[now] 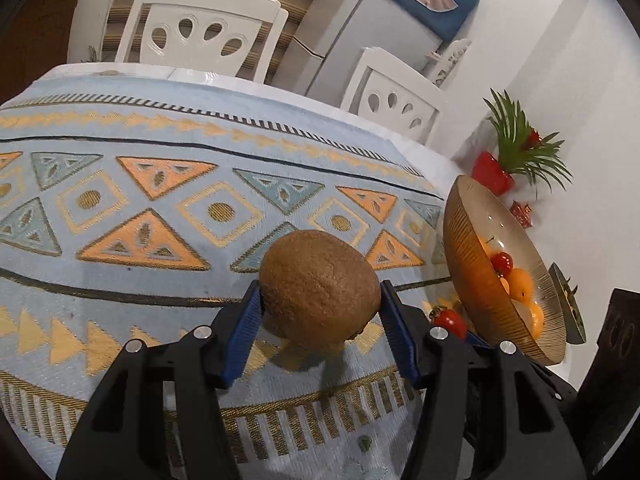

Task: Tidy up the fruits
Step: 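Close the left gripper around the brown kiwi while the right grasps the cherry tomato, then carry the kiwi and tomato over the glass bowl and open both grippers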

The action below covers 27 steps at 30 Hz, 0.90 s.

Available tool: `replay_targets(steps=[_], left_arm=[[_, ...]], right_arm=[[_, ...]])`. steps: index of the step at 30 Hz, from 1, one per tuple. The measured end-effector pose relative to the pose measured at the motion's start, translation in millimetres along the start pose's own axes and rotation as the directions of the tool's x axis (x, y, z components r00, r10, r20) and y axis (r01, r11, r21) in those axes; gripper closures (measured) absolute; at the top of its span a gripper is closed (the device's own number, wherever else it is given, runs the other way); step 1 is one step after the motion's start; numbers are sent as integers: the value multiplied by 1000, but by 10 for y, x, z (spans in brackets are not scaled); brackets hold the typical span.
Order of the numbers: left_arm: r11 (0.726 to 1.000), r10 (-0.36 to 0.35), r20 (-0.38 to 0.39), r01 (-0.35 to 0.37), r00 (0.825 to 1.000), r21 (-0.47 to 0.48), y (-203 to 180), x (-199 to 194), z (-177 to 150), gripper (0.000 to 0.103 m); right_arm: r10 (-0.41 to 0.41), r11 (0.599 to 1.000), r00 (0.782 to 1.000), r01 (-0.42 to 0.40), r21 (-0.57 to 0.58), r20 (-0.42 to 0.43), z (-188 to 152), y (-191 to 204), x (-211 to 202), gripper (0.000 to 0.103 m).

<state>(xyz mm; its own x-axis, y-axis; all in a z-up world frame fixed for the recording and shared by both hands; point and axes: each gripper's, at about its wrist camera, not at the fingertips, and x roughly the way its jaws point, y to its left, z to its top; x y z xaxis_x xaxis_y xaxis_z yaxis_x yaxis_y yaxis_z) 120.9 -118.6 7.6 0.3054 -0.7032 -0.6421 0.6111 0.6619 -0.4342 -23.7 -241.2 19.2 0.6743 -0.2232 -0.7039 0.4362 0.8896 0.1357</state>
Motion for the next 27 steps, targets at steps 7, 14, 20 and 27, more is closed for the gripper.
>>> replay_targets(steps=[7,14,20,27], left_arm=[[999,33,39,-34,999,36,-82,-63,-8,47],[994,62,100,-70,993,81,-175,-204,-23,47],[996,11,144,-23,990,84,-392,-584,16,47],[986,-54,190,22,980,166,-979,-950,196,47]], right_arm=[[28,999,999,-28,-16,36,-1,25,-77,72],[36,999,997,-35,-12,63,10,23,-124,72],[90,996,993,-91,6,83,-83,4,-323,72],[102,995,981,-102,-11,163,-183,-175,-940,72]])
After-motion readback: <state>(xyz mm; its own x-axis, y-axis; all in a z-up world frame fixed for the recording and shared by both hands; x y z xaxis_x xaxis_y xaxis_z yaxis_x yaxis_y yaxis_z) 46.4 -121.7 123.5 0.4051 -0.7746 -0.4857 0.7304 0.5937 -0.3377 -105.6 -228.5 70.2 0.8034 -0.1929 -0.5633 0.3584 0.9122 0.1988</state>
